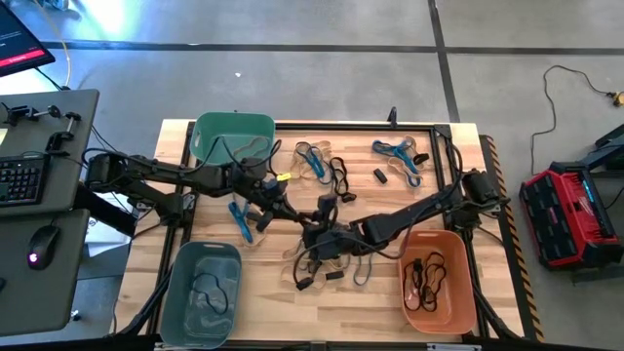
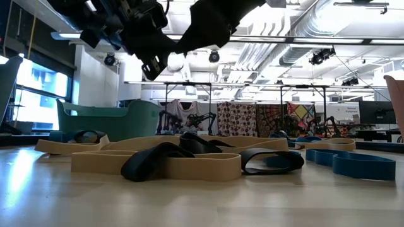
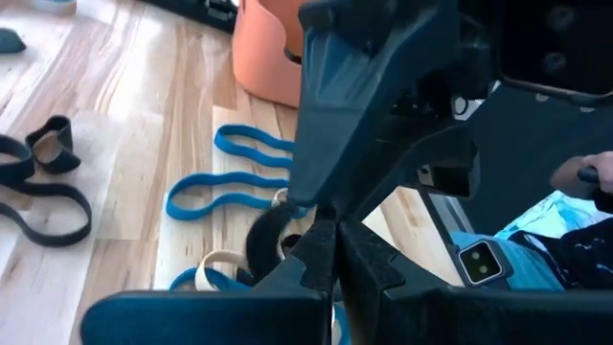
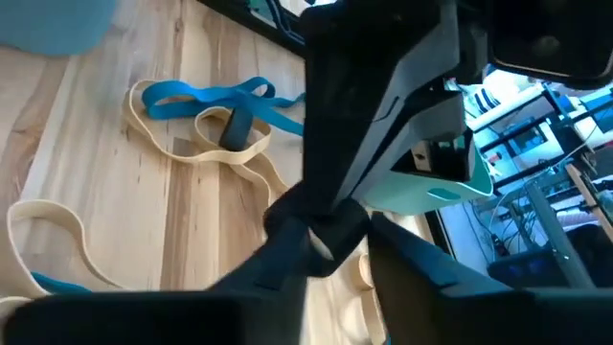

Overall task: Sort rubber bands into baskets
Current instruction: Put the black rubber band into the orange bin

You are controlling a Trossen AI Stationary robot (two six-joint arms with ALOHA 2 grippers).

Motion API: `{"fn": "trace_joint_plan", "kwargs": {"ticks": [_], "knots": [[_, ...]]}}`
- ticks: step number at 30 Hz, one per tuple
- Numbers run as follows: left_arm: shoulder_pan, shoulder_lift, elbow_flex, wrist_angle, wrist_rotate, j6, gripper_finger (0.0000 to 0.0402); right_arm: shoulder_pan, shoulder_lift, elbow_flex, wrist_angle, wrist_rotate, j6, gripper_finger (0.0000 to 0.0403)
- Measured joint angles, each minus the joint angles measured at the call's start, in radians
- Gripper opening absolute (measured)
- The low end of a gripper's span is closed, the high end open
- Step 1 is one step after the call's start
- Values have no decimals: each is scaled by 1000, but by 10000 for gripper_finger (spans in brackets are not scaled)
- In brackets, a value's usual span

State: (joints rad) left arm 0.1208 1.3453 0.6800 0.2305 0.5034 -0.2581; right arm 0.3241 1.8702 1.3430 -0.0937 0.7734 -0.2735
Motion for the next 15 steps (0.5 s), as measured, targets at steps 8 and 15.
{"fn": "trace_joint_plan", "kwargs": {"ticks": [8,15], "knots": [[0,0,0,2,11,57,10,0,0,0,-5,0,-15,12],[-1,0,0,1,-59,147,59,-4,0,0,-41,10,8,2]]}}
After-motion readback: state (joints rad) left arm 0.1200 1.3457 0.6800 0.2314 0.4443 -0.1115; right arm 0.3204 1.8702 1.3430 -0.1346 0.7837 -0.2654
